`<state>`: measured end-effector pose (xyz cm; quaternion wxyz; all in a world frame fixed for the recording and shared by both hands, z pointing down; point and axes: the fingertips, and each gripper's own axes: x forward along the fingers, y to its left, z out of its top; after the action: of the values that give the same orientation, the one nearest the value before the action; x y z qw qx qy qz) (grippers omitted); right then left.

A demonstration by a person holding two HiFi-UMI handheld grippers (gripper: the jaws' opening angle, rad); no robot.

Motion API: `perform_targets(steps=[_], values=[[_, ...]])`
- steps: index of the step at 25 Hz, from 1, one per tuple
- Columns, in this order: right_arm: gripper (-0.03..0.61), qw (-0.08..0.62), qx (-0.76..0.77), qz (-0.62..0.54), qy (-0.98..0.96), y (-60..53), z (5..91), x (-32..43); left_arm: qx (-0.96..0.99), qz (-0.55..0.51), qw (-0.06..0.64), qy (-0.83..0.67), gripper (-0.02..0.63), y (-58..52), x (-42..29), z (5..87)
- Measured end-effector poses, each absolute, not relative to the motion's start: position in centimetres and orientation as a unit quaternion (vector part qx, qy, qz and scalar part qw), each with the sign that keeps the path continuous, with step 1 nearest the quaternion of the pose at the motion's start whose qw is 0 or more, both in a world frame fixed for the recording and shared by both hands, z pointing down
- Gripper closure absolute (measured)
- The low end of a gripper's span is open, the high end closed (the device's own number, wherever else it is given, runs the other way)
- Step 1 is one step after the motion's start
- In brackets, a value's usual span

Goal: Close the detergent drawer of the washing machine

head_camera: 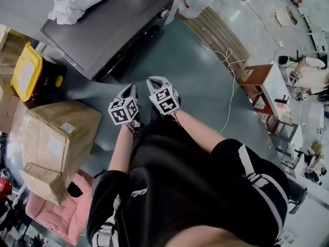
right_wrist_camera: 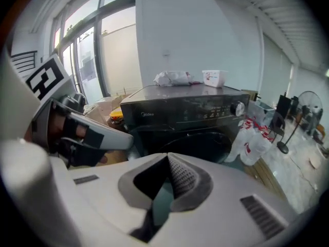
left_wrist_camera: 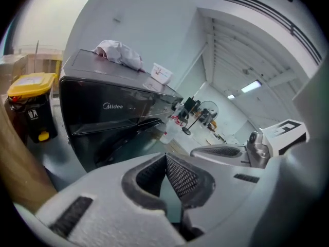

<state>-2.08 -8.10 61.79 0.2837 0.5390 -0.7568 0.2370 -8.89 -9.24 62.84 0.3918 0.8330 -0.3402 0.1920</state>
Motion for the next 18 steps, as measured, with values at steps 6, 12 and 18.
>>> perform_targets(steps=[6,12,18], values=[[0.574,0.263,0.607,0.253,-0.706,-3.7,61.9,-3.6,0.864,0.204,0.358,-0.290,0.607,-7.3,-14.0,63.3],[0.574,0.222,0.651,0.214,-0.693,-1.4,55.1,-2.0,0.924,0.169,0.255,-0.230,0.608,-6.5,-13.1,54.9],[0.574,0.175,0.671,0.134,-0.708,-2.3,46.0,-0.9,0.953,0.126,0.146,-0.233,0.607,-7.3,-9.4,45.9]])
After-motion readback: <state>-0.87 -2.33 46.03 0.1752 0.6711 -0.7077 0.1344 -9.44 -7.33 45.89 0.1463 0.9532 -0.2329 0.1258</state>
